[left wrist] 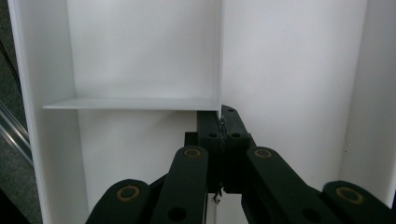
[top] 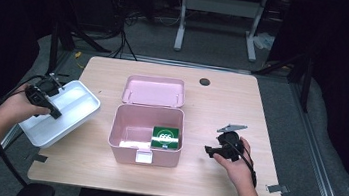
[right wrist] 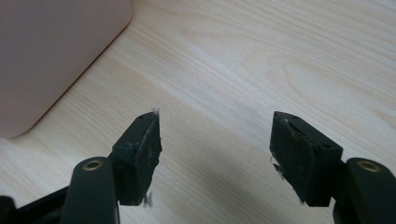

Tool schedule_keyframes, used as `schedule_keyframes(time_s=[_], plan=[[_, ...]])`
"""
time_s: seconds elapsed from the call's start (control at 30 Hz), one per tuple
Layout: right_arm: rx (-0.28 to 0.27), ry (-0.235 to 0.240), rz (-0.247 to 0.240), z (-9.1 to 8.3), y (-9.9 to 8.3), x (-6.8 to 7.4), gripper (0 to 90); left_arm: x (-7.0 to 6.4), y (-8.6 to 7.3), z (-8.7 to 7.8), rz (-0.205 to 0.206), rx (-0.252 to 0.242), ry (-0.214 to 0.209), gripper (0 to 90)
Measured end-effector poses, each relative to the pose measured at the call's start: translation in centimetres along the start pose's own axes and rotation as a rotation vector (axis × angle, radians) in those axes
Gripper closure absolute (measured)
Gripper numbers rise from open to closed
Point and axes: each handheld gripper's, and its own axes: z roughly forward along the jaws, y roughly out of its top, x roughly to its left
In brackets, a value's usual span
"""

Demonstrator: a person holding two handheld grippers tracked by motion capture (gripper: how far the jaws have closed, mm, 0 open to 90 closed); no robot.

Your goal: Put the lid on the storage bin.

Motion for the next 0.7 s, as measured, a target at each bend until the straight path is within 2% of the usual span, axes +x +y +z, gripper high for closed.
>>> schedule_keyframes(time_s=[0.17,0.33,0.5,0.7], plan=[[0.0,0.0,0.002,0.0,0.0,0.0,33.1,-0.4,0.2,-1.2,0.038,0.021,0.01,89.3],[0.001,0.005,0.001,0.1,0.0,-0.1,33.1,-0.7,0.2,-1.8,0.051,0.031,0.007,89.4],[0.005,0.006,0.002,0.1,0.0,-0.1,33.1,-1.0,0.1,-1.7,0.064,0.04,-0.006,89.4],[0.006,0.005,0.006,0.1,-0.1,-0.1,33.2,-1.2,0.1,-2.2,0.077,0.03,-0.006,89.4]])
